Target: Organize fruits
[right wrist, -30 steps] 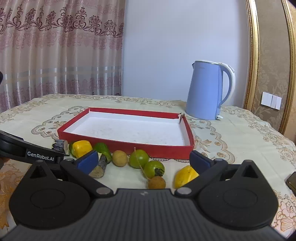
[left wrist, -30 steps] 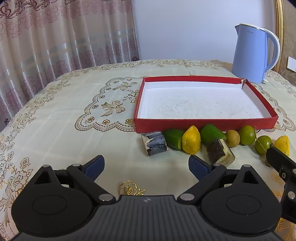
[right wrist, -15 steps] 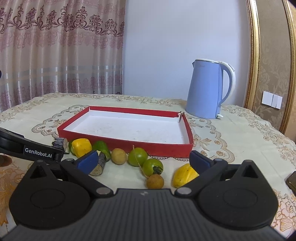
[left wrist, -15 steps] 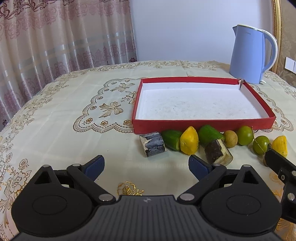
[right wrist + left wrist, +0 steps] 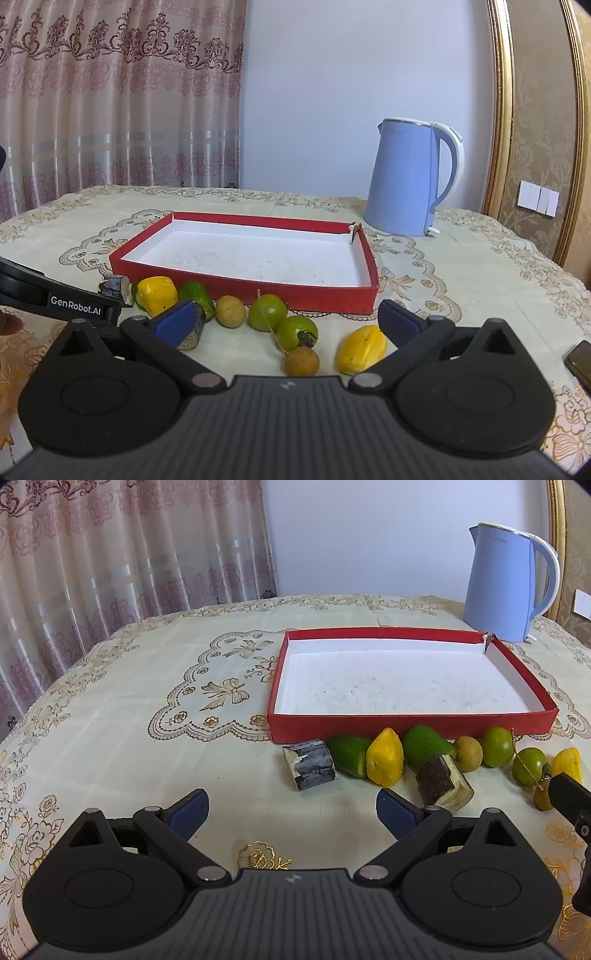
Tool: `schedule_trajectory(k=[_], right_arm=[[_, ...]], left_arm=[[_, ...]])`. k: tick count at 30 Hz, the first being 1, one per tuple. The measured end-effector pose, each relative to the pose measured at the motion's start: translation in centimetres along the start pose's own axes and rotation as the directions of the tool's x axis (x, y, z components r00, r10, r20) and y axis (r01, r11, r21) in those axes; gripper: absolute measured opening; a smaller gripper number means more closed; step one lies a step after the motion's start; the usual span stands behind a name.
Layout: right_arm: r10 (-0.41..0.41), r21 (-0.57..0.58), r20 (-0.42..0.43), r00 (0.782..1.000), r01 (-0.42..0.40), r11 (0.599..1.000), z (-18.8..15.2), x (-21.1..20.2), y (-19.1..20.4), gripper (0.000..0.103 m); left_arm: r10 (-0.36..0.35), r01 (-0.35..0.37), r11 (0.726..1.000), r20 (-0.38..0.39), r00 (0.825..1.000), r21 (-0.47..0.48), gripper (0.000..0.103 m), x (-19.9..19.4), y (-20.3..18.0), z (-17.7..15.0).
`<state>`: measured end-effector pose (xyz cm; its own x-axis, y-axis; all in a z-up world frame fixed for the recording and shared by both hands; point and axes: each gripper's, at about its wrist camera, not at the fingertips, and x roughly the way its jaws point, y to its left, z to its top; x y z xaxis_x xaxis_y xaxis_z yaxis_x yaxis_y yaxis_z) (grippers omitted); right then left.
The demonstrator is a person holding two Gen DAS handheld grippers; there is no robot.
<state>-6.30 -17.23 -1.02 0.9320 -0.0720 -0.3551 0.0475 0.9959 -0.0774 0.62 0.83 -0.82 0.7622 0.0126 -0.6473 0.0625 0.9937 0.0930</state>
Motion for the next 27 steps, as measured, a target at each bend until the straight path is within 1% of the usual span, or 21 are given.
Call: schedule_trajectory(k=[15,27], right_arm=[[0.012,-0.012,0.002,1.0,-0.012,1.0,0.1,-0.24,0.28,0.103],[0.017,-0.016,0.0,1.0,-0.017,1.0,0.17,-0.25,0.35,0.103]], left_arm=[[0.007,-0.008,1.0,-0.026,1.0,-0.005,0.098,0.69,0.19,0.08],[0.007,-0.007,1.0,-0.028,1.0,-0.005,0.098,0.71,0.21,0.09]])
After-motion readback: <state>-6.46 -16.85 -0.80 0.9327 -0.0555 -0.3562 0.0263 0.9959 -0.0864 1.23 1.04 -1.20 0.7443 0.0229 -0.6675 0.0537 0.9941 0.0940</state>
